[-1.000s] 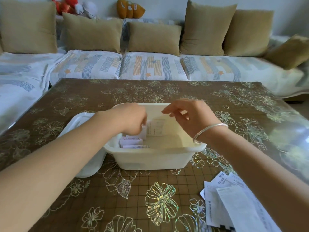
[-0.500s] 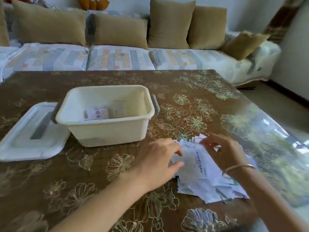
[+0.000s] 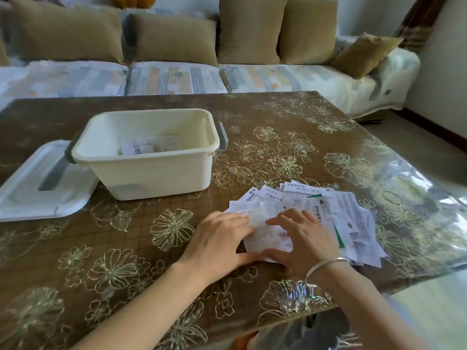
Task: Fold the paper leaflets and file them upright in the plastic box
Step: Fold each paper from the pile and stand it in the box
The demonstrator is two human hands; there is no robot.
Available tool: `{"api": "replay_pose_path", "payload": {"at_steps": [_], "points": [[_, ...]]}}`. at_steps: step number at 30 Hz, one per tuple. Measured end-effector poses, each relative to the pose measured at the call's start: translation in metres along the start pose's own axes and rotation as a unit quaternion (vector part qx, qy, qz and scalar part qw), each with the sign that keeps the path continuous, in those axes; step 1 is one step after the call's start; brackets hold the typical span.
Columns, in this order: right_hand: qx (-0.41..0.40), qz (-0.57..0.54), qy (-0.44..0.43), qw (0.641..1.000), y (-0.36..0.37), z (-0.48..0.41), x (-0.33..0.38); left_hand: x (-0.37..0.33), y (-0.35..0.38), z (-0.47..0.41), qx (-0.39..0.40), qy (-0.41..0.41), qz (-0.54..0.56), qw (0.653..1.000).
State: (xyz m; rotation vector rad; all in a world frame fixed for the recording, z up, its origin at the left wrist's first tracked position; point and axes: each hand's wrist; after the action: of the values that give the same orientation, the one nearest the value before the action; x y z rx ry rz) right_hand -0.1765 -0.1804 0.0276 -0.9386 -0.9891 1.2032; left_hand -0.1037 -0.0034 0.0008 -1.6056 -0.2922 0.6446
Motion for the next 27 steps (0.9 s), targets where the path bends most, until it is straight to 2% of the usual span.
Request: {"api": "replay_pose_path", "payload": {"at_steps": [4,8,11,15,19,22,27], "points": [[-0.058,-0.011,-0.049,0.997,0.013,0.004,0.0,0.004,0.001,0.018,-0.022,-0.012,0.006,1.0],[-0.101,-0.054,-0.129,0.985,0.023,0.002,0.017,0.007,0.001,0.038,-0.067,-0.082,0.105,0.989],[-0.116,-0.118,-0.14,0.976,0.025,-0.001,0.034,0.008,0.001,0.046,-0.079,-0.106,0.15,0.98],[-0.189,-0.128,-0.125,0.965,0.023,-0.01,0.053,0.011,0.0,0.054,-0.084,-0.103,0.157,0.979],[-0.15,-0.156,-0.097,0.971,0.019,-0.018,0.062,0.017,0.0,0.06,-0.095,-0.109,0.169,0.975],[-0.152,-0.166,-0.103,0.969,0.016,-0.021,0.067,0.023,-0.002,0.065,-0.121,-0.106,0.198,0.967],[-0.149,-0.212,-0.153,0.954,-0.009,-0.026,0.078,0.035,-0.034,0.068,-0.193,-0.073,0.185,0.961]]}}
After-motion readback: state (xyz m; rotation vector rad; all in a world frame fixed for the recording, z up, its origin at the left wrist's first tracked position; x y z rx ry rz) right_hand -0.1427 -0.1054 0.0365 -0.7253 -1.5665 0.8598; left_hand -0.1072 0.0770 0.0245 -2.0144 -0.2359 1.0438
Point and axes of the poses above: each hand's wrist, its own z-axis away from the middle knuckle, its own y-axis out of the palm, x = y × z, and after that the axes turned 15 degrees about x, right-handed
